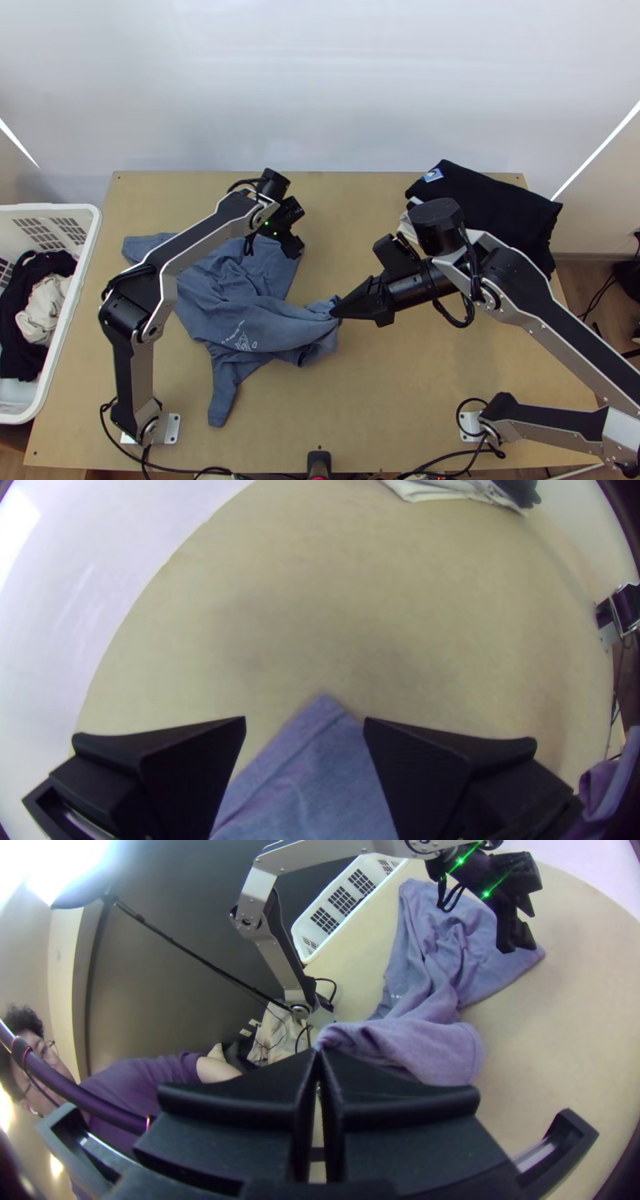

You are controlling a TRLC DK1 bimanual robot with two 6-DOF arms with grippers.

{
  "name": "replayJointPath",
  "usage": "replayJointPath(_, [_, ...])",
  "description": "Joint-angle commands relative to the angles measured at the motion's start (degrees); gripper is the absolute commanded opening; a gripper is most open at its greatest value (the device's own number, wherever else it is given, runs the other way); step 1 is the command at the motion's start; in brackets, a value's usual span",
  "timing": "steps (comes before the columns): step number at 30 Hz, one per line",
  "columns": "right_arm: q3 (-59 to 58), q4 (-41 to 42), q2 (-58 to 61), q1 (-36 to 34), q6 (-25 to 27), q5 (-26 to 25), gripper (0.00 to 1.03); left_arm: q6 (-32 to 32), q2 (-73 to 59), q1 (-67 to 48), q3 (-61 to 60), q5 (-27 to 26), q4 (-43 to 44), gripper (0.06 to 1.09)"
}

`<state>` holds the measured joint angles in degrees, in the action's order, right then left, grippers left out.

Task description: Fold the t-shirt

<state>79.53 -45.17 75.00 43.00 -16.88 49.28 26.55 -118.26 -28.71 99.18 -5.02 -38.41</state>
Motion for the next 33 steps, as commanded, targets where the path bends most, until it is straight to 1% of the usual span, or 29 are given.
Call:
replayJointPath(1, [0.0,-0.1,0.0,0.0,-0.1,-0.1,0.03,-0.4,-1.2,-1.5,-0.7,1.0,0.8,0.92])
replayJointPath(11, [0.3,0.0,0.0,-0.8,0.0,-0.1,0.03,-0.4,-2.7,-2.3,-1.1,1.2,1.5,0.91])
replayJointPath(12, [0.4,0.0,-0.1,-0.8,0.0,-0.1,0.03,-0.4,-2.8,-2.3,-1.3,1.2,1.6,0.89])
replayJointPath(14, [0.5,0.0,-0.2,-1.1,0.0,-0.1,0.03,-0.4,-2.7,-2.3,-1.6,1.2,2.3,0.80])
replayJointPath(18, [0.9,0.0,-0.3,-1.9,0.0,-0.1,0.03,-0.4,-2.8,-2.3,-2.2,1.2,2.7,0.69])
replayJointPath(22, [1.9,0.0,-0.1,-3.0,0.3,-0.1,0.03,-0.2,-2.6,-2.5,-3.9,1.2,2.4,0.68])
replayJointPath(23, [2.0,0.0,-0.1,-3.3,0.3,-0.1,0.03,-0.1,-2.4,-2.5,-4.3,1.2,2.5,0.61])
replayJointPath(24, [2.2,0.0,0.0,-3.5,0.4,-0.1,0.03,-0.1,-2.2,-2.5,-4.8,1.1,3.0,0.51])
replayJointPath(26, [2.2,0.0,0.0,-3.7,0.4,-0.1,0.03,-0.6,-1.5,-2.4,-5.9,1.1,5.0,0.28])
replayJointPath(28, [2.2,0.0,-0.1,-3.7,0.4,-0.1,0.03,-0.8,-1.5,-2.3,-5.9,1.1,5.6,0.12])
replayJointPath(29, [2.1,0.0,-0.1,-3.7,0.4,-0.1,0.03,-0.9,-1.5,-2.2,-5.9,1.1,5.6,0.09])
replayJointPath(33, [1.8,0.0,-0.2,-3.7,0.4,-0.1,0.03,-0.9,-1.5,-1.6,-5.4,1.1,5.9,0.09])
